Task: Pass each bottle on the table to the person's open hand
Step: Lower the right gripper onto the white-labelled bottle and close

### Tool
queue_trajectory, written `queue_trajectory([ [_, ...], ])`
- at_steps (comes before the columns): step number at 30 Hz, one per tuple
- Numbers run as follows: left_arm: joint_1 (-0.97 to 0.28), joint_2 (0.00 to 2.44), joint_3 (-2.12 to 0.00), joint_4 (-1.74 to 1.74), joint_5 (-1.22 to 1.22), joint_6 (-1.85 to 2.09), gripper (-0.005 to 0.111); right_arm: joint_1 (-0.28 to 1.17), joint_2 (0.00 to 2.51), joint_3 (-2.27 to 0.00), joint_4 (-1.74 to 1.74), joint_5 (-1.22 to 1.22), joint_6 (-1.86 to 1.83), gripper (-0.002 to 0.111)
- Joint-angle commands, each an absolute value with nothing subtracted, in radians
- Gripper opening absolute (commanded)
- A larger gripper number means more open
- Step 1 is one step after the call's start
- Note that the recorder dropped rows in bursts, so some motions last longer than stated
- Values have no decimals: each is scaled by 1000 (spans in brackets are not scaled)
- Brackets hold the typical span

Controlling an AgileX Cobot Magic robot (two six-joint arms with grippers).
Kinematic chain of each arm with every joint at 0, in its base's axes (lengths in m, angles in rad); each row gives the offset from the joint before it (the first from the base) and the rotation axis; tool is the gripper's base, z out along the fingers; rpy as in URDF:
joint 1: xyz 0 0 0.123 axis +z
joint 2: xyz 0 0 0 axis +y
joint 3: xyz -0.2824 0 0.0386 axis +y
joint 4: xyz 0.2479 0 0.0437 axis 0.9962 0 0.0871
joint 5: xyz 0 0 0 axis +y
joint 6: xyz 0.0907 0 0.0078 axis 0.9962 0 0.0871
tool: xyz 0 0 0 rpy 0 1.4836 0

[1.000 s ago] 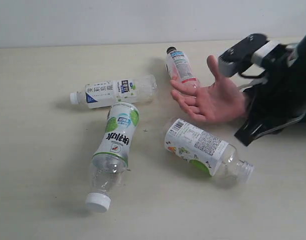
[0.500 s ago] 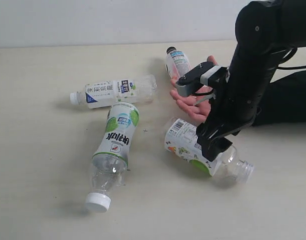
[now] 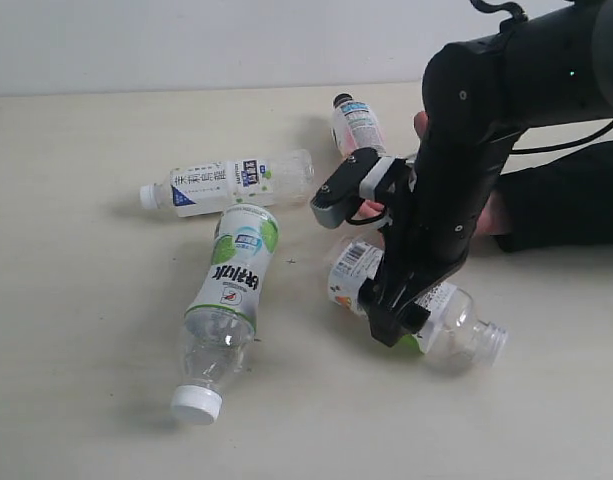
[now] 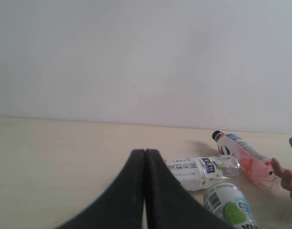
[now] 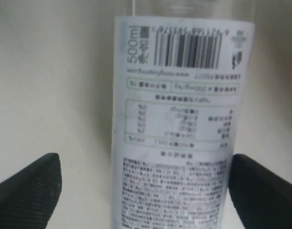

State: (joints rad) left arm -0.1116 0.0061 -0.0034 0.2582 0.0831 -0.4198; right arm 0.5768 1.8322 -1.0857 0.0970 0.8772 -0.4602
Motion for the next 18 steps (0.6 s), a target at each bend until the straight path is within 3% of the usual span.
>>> queue_trajectory([
  [1,-109,0,0,262,83,-423,1,582,1860,-1097,89,844,-470,90],
  [18,-109,0,0,262,83,-423,1,582,1908,-1097,94,885,-443,80],
])
